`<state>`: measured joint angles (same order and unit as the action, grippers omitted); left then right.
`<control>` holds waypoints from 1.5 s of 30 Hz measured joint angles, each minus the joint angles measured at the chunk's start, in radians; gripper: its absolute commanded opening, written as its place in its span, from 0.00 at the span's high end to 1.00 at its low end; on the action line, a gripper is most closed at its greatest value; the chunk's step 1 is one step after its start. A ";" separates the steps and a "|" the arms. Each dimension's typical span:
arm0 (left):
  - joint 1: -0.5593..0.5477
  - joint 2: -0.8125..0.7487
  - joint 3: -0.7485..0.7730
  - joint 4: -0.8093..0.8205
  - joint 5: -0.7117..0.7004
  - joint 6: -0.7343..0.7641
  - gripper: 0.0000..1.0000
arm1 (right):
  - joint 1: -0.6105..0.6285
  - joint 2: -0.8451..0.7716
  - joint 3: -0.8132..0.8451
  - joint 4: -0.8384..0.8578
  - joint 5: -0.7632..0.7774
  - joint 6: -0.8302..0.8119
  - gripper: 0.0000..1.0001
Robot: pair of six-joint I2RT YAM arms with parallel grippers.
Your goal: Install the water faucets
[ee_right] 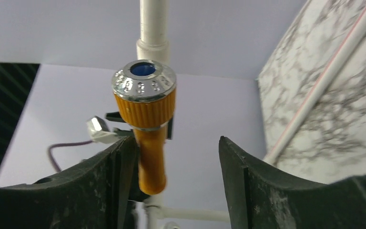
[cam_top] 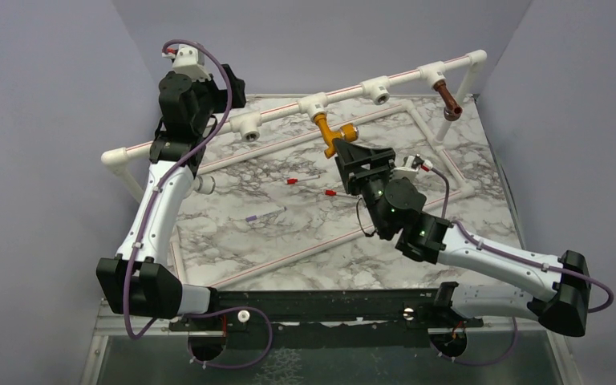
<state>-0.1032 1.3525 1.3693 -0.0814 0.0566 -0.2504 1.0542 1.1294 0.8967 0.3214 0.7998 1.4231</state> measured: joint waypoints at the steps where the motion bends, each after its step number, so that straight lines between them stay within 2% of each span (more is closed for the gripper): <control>1: 0.002 0.002 0.000 0.003 0.000 0.000 0.01 | 0.000 -0.014 -0.012 -0.010 0.005 -0.012 0.19; 6: 0.003 0.002 0.000 0.005 0.000 0.000 0.01 | 0.001 -0.054 -0.039 -0.049 0.017 -0.119 0.12; 10: 0.003 0.002 0.000 0.005 0.000 0.000 0.01 | 0.001 -0.096 -0.051 -0.060 0.015 -0.235 0.13; 13: 0.003 0.002 0.000 0.005 0.000 0.000 0.01 | 0.001 -0.150 -0.085 -0.032 -0.008 -0.393 0.15; 18: 0.004 0.002 0.000 0.005 0.000 0.000 0.01 | 0.001 -0.232 -0.107 0.027 -0.083 -0.707 0.16; 23: 0.004 0.002 0.000 0.005 0.000 0.000 0.01 | 0.001 -0.247 -0.034 0.014 -0.158 -1.023 0.16; 25: 0.004 0.002 0.000 0.005 0.000 0.000 0.01 | 0.001 -0.248 -0.003 -0.002 -0.190 -1.169 0.16; 26: 0.004 0.002 0.000 0.005 0.000 0.000 0.01 | 0.001 -0.251 0.023 -0.027 -0.219 -1.311 0.16; 27: 0.004 0.002 0.000 0.005 0.000 0.000 0.01 | 0.001 -0.251 0.023 -0.027 -0.219 -1.311 0.16; 37: 0.004 0.002 0.000 0.005 0.001 0.000 0.01 | 0.001 -0.238 0.176 -0.323 -0.501 -2.055 0.18; 42: 0.004 0.002 0.000 0.005 0.001 0.000 0.01 | 0.001 -0.174 0.195 -0.439 -0.554 -2.400 0.18; 45: 0.004 0.002 0.000 0.005 0.001 0.000 0.01 | 0.001 -0.127 0.195 -0.474 -0.554 -2.546 0.18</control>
<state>-0.0994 1.3544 1.3697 -0.0761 0.0574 -0.2504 1.0550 1.0027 1.0912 -0.1524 0.2455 -1.1225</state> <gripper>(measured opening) 0.989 0.821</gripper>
